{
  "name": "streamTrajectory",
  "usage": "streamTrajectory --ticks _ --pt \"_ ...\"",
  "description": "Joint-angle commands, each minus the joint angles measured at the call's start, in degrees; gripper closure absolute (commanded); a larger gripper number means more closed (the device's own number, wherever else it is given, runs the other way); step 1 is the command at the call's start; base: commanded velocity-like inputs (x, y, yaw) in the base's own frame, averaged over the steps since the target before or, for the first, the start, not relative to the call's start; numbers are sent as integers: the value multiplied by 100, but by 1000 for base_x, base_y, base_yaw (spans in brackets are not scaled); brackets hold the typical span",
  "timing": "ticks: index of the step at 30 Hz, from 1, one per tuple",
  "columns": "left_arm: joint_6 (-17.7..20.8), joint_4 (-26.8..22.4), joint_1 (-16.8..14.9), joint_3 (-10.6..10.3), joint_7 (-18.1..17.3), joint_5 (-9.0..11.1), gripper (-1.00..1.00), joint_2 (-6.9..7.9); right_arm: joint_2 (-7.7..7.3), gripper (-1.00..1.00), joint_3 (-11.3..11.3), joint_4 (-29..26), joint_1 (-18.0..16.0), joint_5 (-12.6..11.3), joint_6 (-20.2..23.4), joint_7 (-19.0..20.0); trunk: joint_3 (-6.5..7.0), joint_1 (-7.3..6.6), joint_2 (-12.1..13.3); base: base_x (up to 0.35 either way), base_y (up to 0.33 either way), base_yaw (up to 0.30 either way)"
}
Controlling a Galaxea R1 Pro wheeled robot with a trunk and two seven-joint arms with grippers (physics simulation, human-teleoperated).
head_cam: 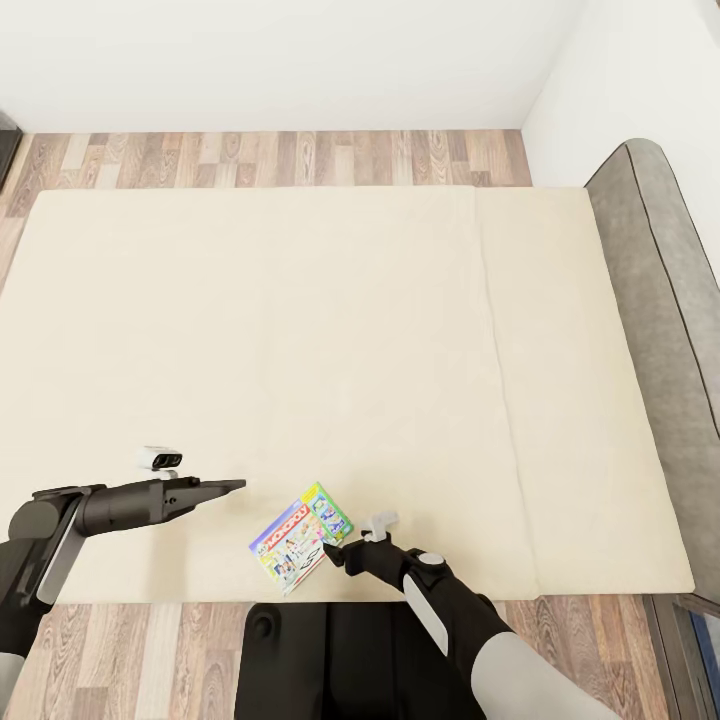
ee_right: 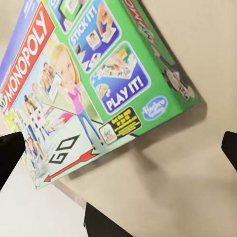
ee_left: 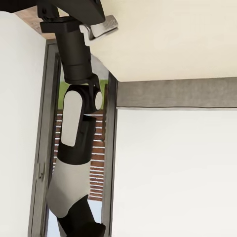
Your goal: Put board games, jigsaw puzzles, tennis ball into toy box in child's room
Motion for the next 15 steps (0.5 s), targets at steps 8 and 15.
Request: streamTrajectory --ticks 8,15 --pt "61 -2 0 -2 -20 -2 -100 1 0 -100 9 -4 -1 -53 49 4 -6 3 -9 0 2 5" --pt "61 -2 0 -5 -20 0 -100 1 0 -100 12 2 -1 -53 58 4 -6 3 -9 0 14 123"
